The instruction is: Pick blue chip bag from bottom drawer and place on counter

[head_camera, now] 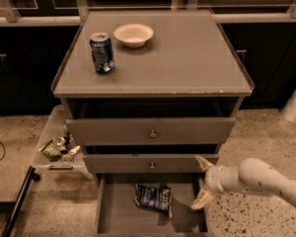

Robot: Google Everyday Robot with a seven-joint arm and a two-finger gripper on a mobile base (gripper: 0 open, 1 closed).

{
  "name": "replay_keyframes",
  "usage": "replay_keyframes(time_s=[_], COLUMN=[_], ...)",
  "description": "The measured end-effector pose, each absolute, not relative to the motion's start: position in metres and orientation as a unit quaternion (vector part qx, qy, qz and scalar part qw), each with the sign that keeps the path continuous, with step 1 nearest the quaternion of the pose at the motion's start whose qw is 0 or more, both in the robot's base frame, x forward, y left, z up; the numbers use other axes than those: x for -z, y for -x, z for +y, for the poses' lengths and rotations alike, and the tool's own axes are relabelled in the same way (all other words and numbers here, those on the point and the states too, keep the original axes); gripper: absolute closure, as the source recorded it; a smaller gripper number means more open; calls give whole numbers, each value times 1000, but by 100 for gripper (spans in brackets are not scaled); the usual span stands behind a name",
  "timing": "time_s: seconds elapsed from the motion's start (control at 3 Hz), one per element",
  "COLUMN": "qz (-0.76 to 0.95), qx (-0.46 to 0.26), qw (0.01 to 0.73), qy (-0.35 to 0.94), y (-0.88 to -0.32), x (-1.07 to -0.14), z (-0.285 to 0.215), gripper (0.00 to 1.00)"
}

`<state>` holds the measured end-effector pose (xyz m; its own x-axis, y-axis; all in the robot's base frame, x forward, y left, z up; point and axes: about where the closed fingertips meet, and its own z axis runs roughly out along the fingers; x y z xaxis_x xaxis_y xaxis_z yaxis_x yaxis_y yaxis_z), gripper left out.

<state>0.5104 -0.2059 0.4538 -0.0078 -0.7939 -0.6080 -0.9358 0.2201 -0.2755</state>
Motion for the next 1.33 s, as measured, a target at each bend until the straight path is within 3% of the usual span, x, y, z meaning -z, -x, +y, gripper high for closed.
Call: replay_keyframes(time_s=[0.67, 1.33], qz=[751, 757], qx=[-136, -150], qw=[361, 354], qy=[536, 528], y=[-544, -549], x=[-346, -317], z=[-205, -198], gripper=[0, 0])
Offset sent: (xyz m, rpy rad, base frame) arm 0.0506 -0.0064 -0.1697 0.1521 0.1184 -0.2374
